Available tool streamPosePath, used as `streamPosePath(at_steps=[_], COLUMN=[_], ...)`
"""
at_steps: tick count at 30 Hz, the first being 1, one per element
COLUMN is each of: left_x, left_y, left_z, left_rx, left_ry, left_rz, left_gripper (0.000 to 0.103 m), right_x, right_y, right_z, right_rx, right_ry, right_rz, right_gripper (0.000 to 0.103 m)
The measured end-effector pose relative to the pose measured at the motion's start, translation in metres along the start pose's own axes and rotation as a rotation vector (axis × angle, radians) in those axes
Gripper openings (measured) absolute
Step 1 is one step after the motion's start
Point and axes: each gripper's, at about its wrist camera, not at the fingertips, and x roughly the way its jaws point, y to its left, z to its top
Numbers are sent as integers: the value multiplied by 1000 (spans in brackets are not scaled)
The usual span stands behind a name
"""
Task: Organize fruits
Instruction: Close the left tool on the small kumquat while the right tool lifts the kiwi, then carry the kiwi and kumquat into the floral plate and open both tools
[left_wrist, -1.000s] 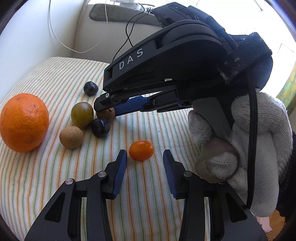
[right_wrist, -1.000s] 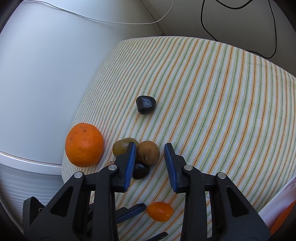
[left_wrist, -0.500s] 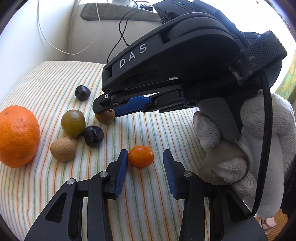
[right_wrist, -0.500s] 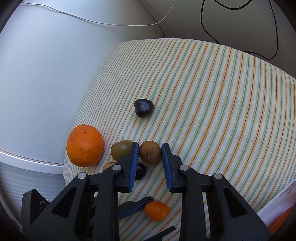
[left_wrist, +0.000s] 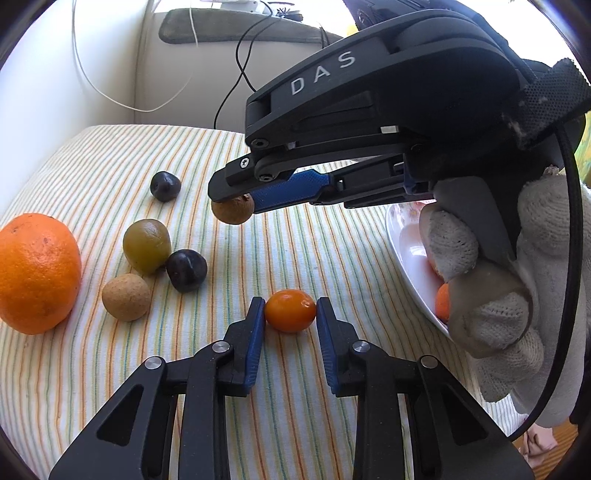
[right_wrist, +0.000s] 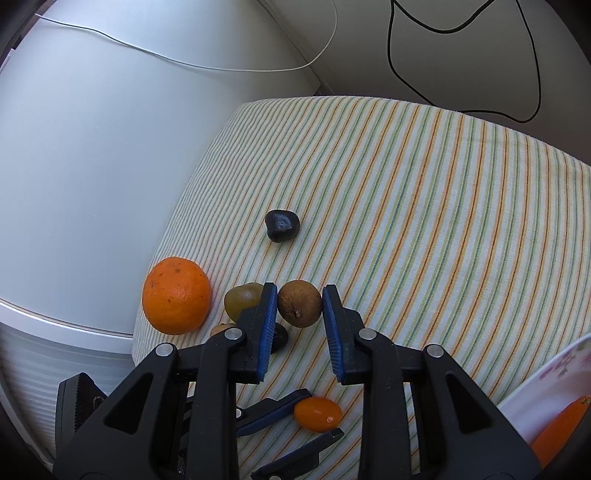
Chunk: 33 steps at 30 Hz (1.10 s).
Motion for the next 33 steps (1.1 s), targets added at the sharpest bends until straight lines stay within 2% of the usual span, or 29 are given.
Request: streamPosePath(at_steps=[12, 24, 33], left_x=[-12, -27, -27], left_y=[-6, -41, -71], left_z=[-4, -1, -4], left_rx=[-9, 26, 65], left_ry=[-32, -63, -64], left_rz=[-30, -85, -121], left_gripper=[26, 26, 26], right_x=[-52, -108, -128], right_y=[-12, -37, -51], right_z=[-19, -42, -60], right_rx=[-12, -5, 4], right_ry=[-66, -132, -152], right_rz=[-19, -72, -109], right_gripper=[26, 26, 26])
